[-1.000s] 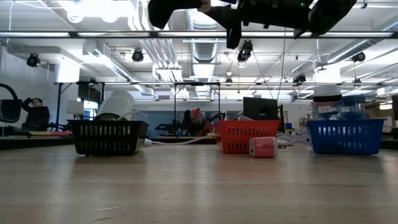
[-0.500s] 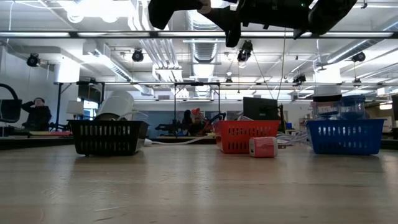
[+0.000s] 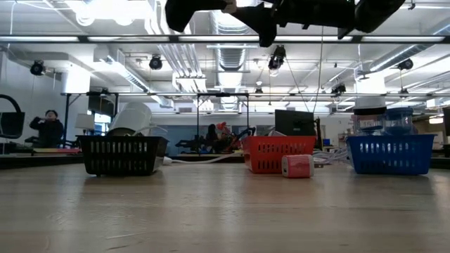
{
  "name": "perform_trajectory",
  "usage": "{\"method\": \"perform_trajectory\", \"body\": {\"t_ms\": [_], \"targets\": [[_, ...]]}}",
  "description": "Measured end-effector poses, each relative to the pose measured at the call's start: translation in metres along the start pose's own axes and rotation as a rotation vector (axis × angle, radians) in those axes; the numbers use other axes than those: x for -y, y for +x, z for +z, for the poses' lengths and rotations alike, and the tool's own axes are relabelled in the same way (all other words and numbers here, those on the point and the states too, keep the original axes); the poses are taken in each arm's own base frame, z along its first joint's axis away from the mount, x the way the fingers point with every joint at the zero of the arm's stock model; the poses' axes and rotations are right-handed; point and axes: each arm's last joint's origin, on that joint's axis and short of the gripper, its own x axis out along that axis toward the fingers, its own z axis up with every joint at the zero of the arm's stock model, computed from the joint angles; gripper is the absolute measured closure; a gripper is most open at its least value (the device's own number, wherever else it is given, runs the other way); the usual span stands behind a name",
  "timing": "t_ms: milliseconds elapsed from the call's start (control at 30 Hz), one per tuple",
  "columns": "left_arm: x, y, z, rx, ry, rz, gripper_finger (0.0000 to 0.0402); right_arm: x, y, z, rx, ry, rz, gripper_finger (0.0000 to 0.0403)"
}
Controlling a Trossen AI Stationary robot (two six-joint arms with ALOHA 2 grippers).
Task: Pick & Place Office items
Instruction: Put the black white charger adapter into the black bin
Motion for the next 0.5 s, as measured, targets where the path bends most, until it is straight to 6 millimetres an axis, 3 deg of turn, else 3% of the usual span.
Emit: {"method": "perform_trajectory", "body": {"t_ms": [300,500], "targets": [[-0.022,-0.019,0.001,0.008,-0.034,0.011,0.0255,-0.007,-0.018,0.016,-0.068,-0.082,0.01,0.0154],[-0.046,-0.038,-0.013,0.056,-0.159,-0.1,0.0255,-0.013,-0.037,0.025,-0.116,-0.143,-0.001,0.0165]]}}
